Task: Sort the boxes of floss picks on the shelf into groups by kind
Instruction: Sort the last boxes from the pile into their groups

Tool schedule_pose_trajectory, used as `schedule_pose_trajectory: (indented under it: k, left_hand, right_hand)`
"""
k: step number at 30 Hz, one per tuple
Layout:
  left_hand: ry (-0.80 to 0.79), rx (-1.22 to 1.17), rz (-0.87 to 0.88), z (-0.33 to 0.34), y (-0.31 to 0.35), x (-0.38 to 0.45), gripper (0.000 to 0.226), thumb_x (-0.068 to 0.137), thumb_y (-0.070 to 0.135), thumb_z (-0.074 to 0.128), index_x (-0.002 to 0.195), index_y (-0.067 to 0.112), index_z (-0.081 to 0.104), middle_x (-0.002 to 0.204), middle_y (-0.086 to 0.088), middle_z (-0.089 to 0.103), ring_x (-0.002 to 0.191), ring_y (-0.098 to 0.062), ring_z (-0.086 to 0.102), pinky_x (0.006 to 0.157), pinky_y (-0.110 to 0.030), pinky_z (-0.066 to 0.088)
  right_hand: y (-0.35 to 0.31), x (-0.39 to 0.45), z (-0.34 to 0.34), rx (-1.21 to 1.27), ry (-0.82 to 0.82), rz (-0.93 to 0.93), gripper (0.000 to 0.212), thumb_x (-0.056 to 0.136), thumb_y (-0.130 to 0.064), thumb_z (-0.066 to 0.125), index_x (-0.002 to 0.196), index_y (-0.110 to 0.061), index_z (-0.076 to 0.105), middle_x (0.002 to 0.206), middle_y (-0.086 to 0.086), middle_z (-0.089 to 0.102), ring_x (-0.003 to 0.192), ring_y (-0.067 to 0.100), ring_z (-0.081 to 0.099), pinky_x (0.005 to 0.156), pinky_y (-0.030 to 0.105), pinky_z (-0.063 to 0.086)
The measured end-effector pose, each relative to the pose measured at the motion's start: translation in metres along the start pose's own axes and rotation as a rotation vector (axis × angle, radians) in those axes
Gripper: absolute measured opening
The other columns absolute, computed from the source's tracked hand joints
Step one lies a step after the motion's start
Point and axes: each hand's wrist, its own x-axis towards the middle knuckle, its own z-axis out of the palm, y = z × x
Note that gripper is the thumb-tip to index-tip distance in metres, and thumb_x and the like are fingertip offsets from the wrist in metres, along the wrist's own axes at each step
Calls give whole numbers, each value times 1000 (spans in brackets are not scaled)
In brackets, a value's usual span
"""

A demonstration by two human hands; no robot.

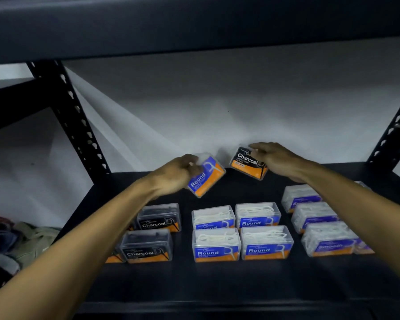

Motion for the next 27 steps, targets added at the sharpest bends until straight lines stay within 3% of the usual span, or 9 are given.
schedule_pose_trajectory:
  k: [4, 7, 12, 21, 27]
  left_hand:
    - [-168, 437, 82, 3, 3, 4, 54, 100, 28, 54, 150, 20, 36, 152, -1, 43, 136, -19, 42, 107, -30, 35]
    - [-254, 586, 79, 9, 7, 8, 51, 99, 31, 54, 147, 23, 40, 152, 0, 42, 136, -19, 42, 109, -35, 37]
    - [-294, 614, 75, 21, 4, 15, 45, 97, 32, 56, 140, 22, 47, 141, 1, 52, 124, -16, 51, 95, -28, 41]
    - [-312, 596, 56, 26, 0, 16, 47, 97, 35, 57, 141, 22, 46, 141, 2, 52, 124, -16, 50, 97, -30, 42]
    - [-318, 637, 33, 25, -3, 16, 62, 97, 41, 55, 151, 21, 31, 155, 0, 37, 139, -20, 37, 106, -33, 34]
  right_hand:
    - [-1, -3, -6, -33, 87, -24, 40, 98, -26, 47, 137, -16, 45, 116, 2, 56, 97, 12, 55, 75, 22, 40]
    - [0, -6, -6, -74, 101, -43, 37, 97, -24, 50, 133, -16, 48, 122, 6, 57, 100, 12, 54, 84, 26, 42]
    - [5, -10, -2, -106, 51, -45, 39, 96, -23, 51, 134, -19, 46, 133, 5, 54, 107, 12, 53, 93, 31, 45]
    - [7, -10, 5, -146, 29, -50, 39, 95, -22, 52, 134, -18, 47, 136, 6, 51, 117, 16, 50, 99, 36, 44]
    - [1, -7, 13, -143, 20, -68, 41, 95, -23, 53, 135, -19, 46, 136, 6, 51, 121, 18, 50, 96, 35, 45]
